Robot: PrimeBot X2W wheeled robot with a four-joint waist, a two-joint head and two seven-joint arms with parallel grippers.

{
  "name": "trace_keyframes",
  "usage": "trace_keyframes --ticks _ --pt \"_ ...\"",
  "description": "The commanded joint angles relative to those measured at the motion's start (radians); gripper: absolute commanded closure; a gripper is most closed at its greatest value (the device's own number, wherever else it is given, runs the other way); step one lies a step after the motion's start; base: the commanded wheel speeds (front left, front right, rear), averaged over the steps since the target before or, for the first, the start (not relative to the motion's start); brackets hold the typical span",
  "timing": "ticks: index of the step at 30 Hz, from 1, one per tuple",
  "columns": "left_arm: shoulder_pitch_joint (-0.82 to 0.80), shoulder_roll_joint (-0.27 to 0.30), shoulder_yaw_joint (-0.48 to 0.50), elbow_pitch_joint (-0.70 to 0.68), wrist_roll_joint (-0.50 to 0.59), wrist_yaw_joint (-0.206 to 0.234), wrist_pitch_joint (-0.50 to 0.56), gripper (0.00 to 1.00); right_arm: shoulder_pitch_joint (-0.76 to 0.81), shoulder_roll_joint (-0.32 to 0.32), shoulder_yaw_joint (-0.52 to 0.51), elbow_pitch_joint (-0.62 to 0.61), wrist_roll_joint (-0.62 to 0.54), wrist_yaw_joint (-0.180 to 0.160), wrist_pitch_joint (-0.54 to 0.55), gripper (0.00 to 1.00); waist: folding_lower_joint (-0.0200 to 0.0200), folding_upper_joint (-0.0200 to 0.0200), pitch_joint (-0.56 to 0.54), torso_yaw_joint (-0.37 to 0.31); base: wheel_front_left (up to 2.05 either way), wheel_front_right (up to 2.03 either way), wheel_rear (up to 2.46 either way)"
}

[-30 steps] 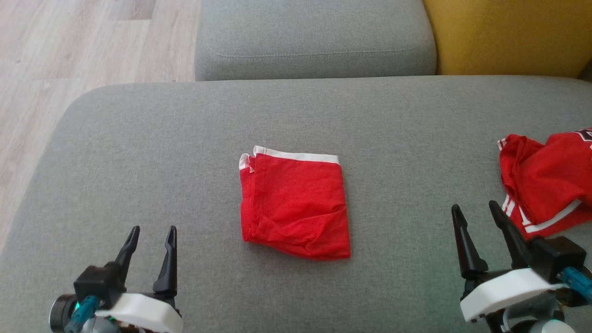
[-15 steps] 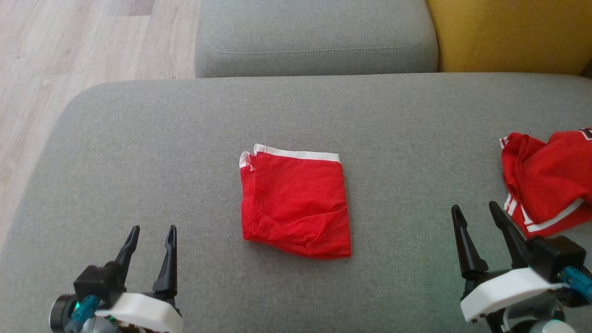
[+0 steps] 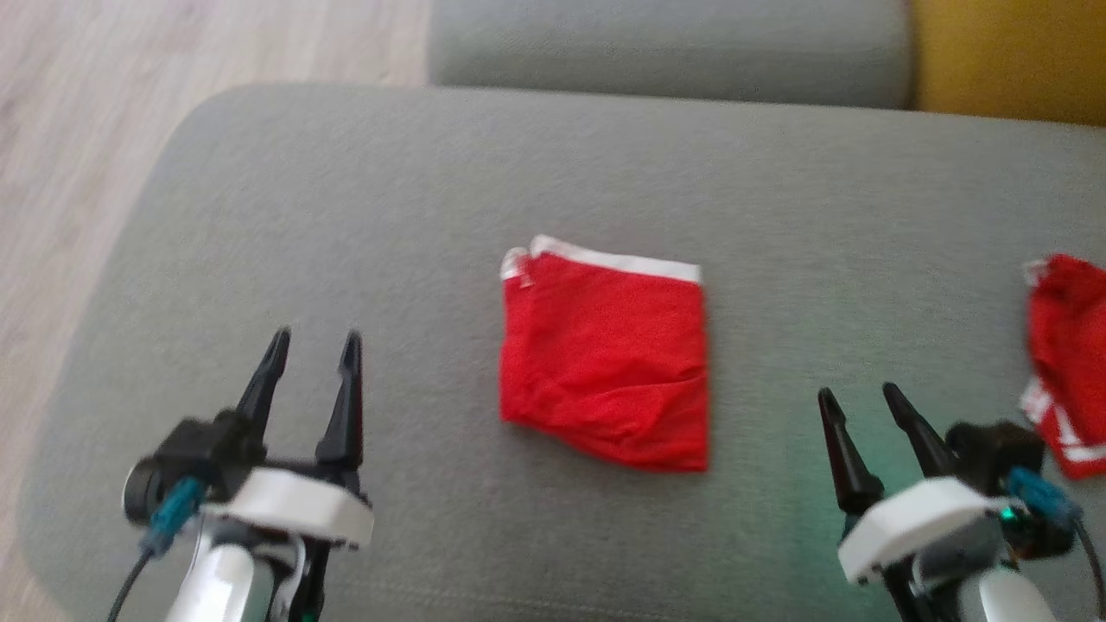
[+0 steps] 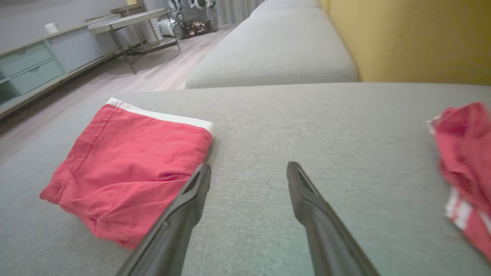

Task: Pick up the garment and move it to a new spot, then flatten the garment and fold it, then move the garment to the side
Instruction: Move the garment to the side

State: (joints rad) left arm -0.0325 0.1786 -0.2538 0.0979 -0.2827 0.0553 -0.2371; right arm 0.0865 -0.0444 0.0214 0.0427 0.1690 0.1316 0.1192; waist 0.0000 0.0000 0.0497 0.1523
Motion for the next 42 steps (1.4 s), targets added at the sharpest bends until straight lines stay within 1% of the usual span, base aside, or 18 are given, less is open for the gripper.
trace_keyframes --ticks 1,5,9,13,15,16,17,18,23,28,29,33,36,42 --pt "-0.07 0.002 0.03 -0.024 0.004 -0.006 -0.012 0.0 -0.08 -0.006 0.026 0.01 0.019 -0.001 -0.011 0.0 0.0 0.0 0.048 0.063 0.0 0.0 0.0" --pt "-0.103 -0.02 0.024 -0.002 0.008 -0.017 -0.021 0.0 -0.145 -0.006 0.05 0.157 0.048 -0.001 -0.034 0.0 0.0 0.0 0.066 0.124 0.0 0.0 0.0" --pt "-0.119 -0.039 0.025 0.007 0.017 -0.022 -0.024 0.0 -0.211 -0.006 0.092 0.295 0.071 -0.001 -0.054 0.0 0.0 0.0 0.084 0.171 0.0 0.0 0.0" --pt "-0.134 -0.055 0.037 -0.009 0.03 -0.033 -0.024 0.0 -0.261 -0.006 0.12 0.413 0.083 -0.001 -0.063 0.0 0.0 0.0 0.097 0.204 0.0 0.0 0.0" --pt "-0.135 -0.061 0.045 -0.015 0.037 -0.037 -0.024 0.0 -0.276 -0.006 0.125 0.457 0.091 -0.001 -0.067 0.0 0.0 0.0 0.1 0.209 0.0 0.0 0.0" --pt "-0.133 -0.064 0.05 -0.018 0.04 -0.039 -0.024 0.0 -0.283 -0.006 0.126 0.476 0.091 -0.001 -0.07 0.36 0.0 0.0 0.101 0.209 0.0 0.0 0.0" --pt "-0.131 -0.066 0.053 -0.02 0.044 -0.04 -0.024 0.0 -0.287 -0.006 0.129 0.492 0.095 -0.001 -0.075 0.93 0.0 0.0 0.101 0.209 0.0 0.0 0.0" --pt "-0.128 -0.068 0.057 -0.021 0.049 -0.041 -0.024 0.0 -0.291 -0.006 0.135 0.507 0.096 -0.001 -0.076 1.0 0.0 0.0 0.101 0.207 0.0 0.0 0.0" --pt "-0.12 -0.079 0.07 -0.028 0.064 -0.049 -0.025 0.0 -0.313 -0.006 0.161 0.549 0.103 -0.001 -0.086 1.0 0.0 0.0 0.102 0.174 0.0 0.0 0.0" --pt "-0.123 -0.084 0.078 -0.037 0.085 -0.06 -0.025 0.0 -0.334 -0.007 0.17 0.535 0.058 -0.001 -0.08 1.0 0.0 0.0 0.11 0.115 0.0 0.0 0.0" --pt "-0.123 -0.084 0.078 -0.037 0.085 -0.06 -0.025 0.0 -0.334 -0.007 0.17 0.535 0.058 -0.001 -0.08 1.0 0.0 0.0 0.11 0.115 0.0 0.0 0.0" --pt "-0.126 -0.085 0.089 -0.05 0.094 -0.065 -0.025 0.0 -0.351 -0.022 0.172 0.481 0.01 -0.001 -0.058 1.0 0.0 0.0 0.121 0.039 0.0 0.0 0.0" --pt "-0.127 -0.083 0.1 -0.057 0.102 -0.067 -0.025 0.0 -0.358 -0.038 0.168 0.428 -0.017 -0.001 -0.033 1.0 0.0 0.0 0.129 -0.034 0.0 0.0 0.0" --pt "-0.145 -0.081 0.107 -0.072 0.12 -0.075 -0.025 0.0 -0.357 -0.095 0.146 0.3 -0.035 -0.001 0.03 1.0 0.0 0.0 0.155 -0.17 0.0 0.0 0.0"
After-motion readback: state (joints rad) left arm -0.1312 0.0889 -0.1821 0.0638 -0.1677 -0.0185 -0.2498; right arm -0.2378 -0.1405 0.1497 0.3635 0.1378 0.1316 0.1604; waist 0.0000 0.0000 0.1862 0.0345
